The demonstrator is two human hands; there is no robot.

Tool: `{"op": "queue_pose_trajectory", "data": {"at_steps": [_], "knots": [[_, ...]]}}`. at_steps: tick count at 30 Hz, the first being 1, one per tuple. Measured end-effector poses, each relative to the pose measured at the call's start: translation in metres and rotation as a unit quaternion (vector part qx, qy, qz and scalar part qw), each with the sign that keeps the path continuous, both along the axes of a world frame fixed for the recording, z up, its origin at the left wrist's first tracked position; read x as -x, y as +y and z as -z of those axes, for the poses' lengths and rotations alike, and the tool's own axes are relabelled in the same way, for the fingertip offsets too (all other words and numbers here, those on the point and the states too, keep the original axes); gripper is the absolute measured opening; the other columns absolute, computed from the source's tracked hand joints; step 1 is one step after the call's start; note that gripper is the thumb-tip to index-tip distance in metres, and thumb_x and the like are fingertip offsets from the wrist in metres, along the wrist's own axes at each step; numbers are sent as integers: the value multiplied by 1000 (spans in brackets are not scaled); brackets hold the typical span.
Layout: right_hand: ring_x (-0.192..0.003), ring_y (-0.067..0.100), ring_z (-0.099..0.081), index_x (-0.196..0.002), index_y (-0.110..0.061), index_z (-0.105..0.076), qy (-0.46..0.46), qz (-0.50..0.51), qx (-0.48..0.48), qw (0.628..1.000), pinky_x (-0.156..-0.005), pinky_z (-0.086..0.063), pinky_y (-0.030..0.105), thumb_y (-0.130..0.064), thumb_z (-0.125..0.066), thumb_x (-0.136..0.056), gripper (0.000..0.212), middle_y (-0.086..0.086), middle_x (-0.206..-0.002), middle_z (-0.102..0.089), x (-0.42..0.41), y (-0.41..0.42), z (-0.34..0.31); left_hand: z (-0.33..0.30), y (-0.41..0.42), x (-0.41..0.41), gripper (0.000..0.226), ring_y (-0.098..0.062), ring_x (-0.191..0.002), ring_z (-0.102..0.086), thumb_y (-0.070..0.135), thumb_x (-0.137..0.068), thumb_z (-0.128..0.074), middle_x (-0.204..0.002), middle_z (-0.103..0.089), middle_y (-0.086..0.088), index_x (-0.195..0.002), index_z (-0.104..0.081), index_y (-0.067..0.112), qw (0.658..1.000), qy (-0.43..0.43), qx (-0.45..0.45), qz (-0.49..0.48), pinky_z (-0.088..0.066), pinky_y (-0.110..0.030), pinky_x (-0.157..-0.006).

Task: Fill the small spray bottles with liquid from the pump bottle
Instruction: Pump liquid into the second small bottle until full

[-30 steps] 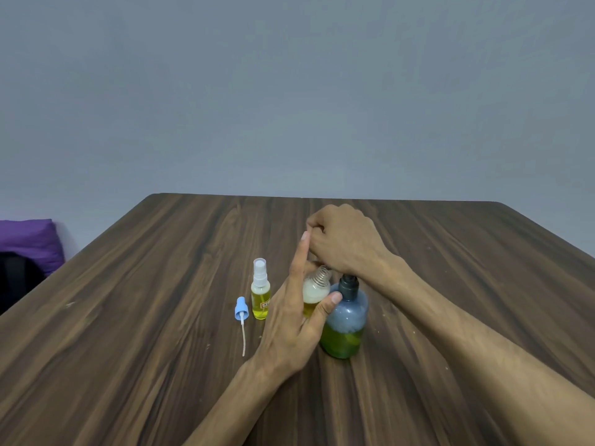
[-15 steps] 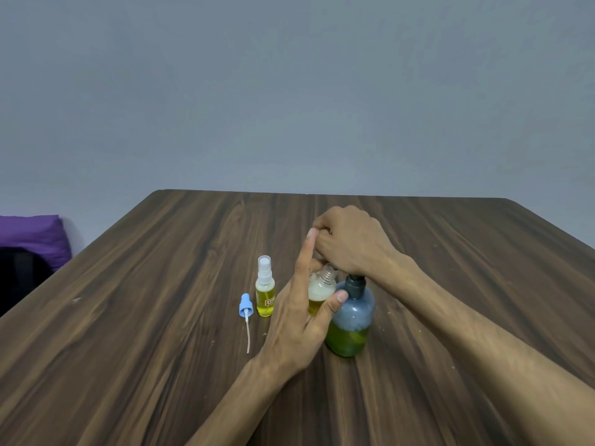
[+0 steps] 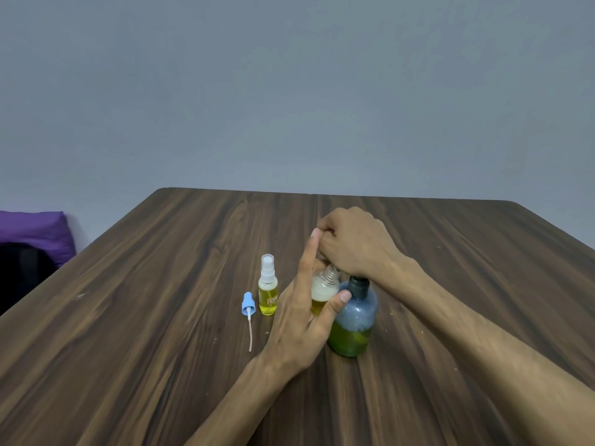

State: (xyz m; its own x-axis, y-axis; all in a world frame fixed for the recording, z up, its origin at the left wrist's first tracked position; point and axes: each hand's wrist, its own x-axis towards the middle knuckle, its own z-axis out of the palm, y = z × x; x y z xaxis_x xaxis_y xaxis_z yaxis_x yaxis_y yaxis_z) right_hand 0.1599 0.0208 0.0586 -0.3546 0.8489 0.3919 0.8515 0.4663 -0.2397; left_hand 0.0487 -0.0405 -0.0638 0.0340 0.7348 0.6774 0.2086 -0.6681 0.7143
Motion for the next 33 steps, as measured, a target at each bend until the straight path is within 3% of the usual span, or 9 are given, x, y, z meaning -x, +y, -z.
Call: {"op": "queue_pose_trajectory", "data": {"at_steps": [4,7,10,13,15,18,22,27,33], "knots": [[-58,21,-54,-62,-11,-54,23,-12,-15,1000,-58,-45,34,-22,-44,-81,24,-1,-57,-59,1,1,-3,1,0,2,87,-12,-100,-70,23,-102,-67,-110,-71,11,-168,-13,38,1000,9,-18,-16,-53,-18,-93],[-61,24,-57,-65,-10,-59,0,-3,3,1000,-57,-41,33,-22,-46,-83,25,2,-59,-62,1,0,-1,0,0,1,87,-9,-108,-70,23,-103,-67,-122,-71,17,-168,-12,40,1000,1,-6,-3,-52,-19,-98],[-62,26,-57,-66,-7,-58,27,-9,-19,999,-61,-48,34,-20,-44,-79,23,4,-59,-62,-2,1,-4,2,0,1,89,-7,-99,-68,23,-102,-67,-109,-67,21,-168,-11,43,999,22,-29,-27,-52,-17,-92],[-62,23,-58,-67,-10,-62,5,-10,7,1000,-58,-44,33,-22,-47,-83,25,1,-60,-62,1,0,0,1,0,1,88,0,-117,-66,23,-104,-66,-128,-65,34,-169,-10,42,1000,4,-11,0,-51,-20,-103],[-56,20,-50,-59,-11,-52,9,-15,-4,1000,-57,-43,33,-21,-47,-82,25,-1,-54,-54,0,-1,0,2,1,1,87,2,-118,-65,24,-104,-66,-130,-64,36,-169,-10,43,1000,5,-3,2,-52,-24,-104],[-53,18,-42,-57,-13,-45,36,-20,-33,999,-57,-44,34,-19,-45,-80,23,-1,-51,-48,-1,1,-4,1,-1,0,89,-3,-106,-69,21,-103,-66,-115,-70,26,-168,-11,43,999,17,-28,-14,-53,-19,-97],[-59,19,-54,-63,-11,-57,-1,-6,6,1000,-57,-39,32,-21,-48,-82,24,-2,-57,-58,1,1,2,2,-1,0,87,-17,-103,-72,24,-104,-65,-111,-73,11,-168,-11,48,1000,-9,-13,8,-59,-40,-96],[-54,17,-40,-58,-13,-45,36,-28,-15,999,-56,-36,31,-14,-46,-77,19,-1,-52,-47,0,3,-10,1,-2,-1,89,-11,-89,-67,22,-103,-66,-97,-66,17,-167,-10,48,999,4,-31,-16,-57,-29,-86],[-63,24,-57,-68,-8,-60,14,-1,7,1000,-57,-40,32,-20,-47,-78,20,2,-60,-62,0,2,6,-1,-2,0,89,-5,-117,-69,18,-104,-65,-126,-69,29,-168,-11,48,1000,-3,-9,20,-55,-29,-103]]}}
